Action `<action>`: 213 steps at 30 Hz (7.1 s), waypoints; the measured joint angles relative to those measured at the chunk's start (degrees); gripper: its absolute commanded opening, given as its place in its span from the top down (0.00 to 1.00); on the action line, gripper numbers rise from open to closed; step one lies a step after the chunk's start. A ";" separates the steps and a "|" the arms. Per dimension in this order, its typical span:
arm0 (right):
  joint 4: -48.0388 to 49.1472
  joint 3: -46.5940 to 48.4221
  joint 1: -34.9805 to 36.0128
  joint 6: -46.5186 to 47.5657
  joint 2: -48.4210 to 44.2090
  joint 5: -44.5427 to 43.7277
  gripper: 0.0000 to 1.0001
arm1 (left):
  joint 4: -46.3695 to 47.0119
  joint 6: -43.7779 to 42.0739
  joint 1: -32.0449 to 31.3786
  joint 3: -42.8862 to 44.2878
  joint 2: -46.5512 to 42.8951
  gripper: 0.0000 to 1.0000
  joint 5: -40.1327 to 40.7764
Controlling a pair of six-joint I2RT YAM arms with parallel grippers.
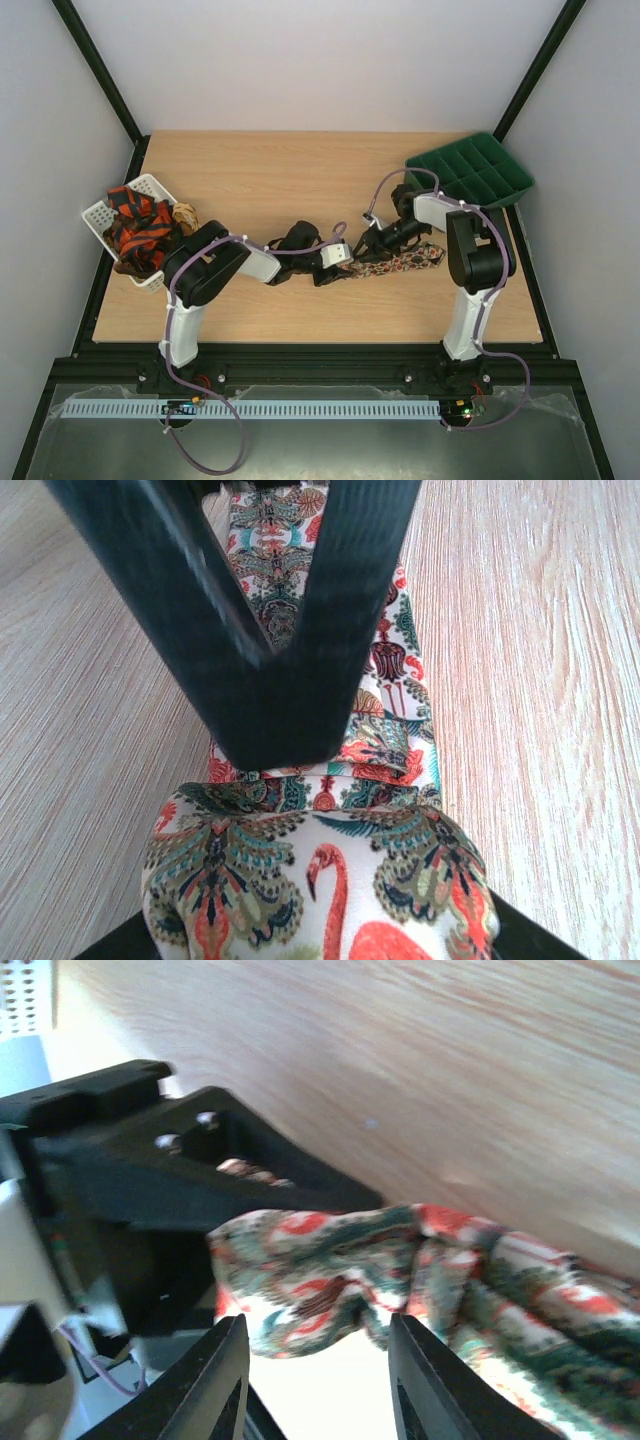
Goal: Roll the ties
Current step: Roll the tie at the center of the board.
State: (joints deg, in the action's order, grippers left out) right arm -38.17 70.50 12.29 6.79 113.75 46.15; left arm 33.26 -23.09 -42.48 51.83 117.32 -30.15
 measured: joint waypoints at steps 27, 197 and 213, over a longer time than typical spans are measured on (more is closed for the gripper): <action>1.16 -2.75 -2.05 -2.45 1.88 2.56 0.99 | -2.99 -1.99 -0.24 -0.04 -1.55 0.24 0.42; -6.69 2.71 -2.10 3.50 -4.17 -3.65 0.39 | 0.07 -1.01 -2.36 1.75 -0.17 0.58 4.57; -2.32 -0.50 1.55 -4.92 -2.51 -1.60 0.98 | -0.07 -2.69 -2.27 1.40 -0.24 0.53 4.61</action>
State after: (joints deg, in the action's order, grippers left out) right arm -40.49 70.00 13.85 1.87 111.24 44.56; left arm 33.19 -25.78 -44.75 53.23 117.08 -25.54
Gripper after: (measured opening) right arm 0.051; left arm 0.439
